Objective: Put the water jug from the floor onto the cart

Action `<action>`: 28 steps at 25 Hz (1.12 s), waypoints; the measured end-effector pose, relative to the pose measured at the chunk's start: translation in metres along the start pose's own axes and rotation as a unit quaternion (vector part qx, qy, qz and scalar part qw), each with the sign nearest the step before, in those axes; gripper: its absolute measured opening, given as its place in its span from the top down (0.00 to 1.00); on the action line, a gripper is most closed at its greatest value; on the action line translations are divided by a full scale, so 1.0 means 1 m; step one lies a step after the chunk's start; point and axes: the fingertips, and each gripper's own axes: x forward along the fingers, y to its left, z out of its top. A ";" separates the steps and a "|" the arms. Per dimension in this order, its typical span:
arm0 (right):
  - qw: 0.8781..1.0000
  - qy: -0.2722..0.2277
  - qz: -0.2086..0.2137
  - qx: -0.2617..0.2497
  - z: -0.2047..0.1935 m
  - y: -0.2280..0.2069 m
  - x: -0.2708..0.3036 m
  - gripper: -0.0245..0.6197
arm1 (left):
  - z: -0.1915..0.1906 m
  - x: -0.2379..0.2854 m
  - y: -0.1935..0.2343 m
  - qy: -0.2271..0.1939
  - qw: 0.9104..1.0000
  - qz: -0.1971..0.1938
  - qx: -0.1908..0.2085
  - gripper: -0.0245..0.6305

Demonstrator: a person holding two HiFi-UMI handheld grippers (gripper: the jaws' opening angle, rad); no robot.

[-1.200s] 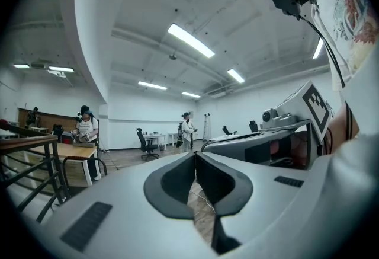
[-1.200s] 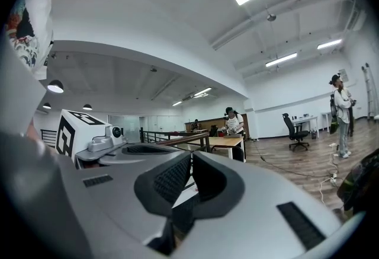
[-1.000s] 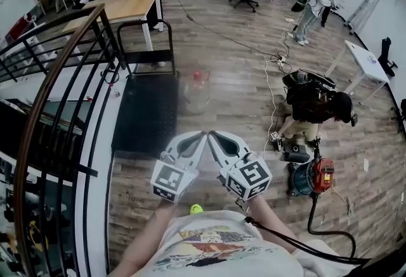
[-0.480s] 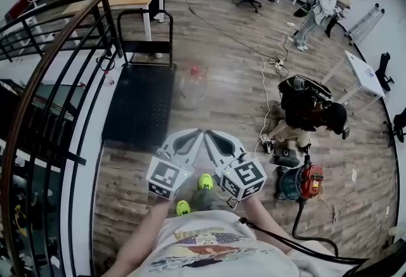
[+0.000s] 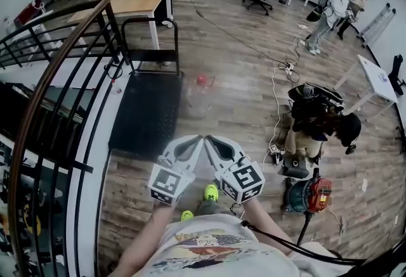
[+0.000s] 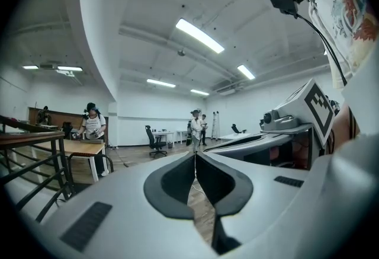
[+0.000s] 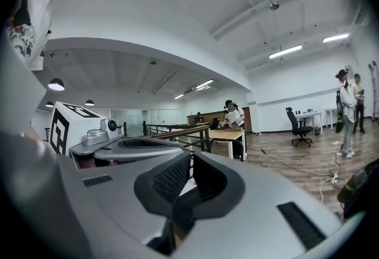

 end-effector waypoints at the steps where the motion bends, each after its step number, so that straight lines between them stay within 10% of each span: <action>1: 1.000 0.000 0.001 0.001 0.001 -0.010 0.003 0.92 | 0.000 0.010 0.002 0.001 1.000 0.001 0.001 0.94; 28: 0.999 0.020 0.035 0.011 0.004 -0.183 0.081 0.92 | -0.011 0.186 0.062 0.036 0.999 0.031 -0.009 0.94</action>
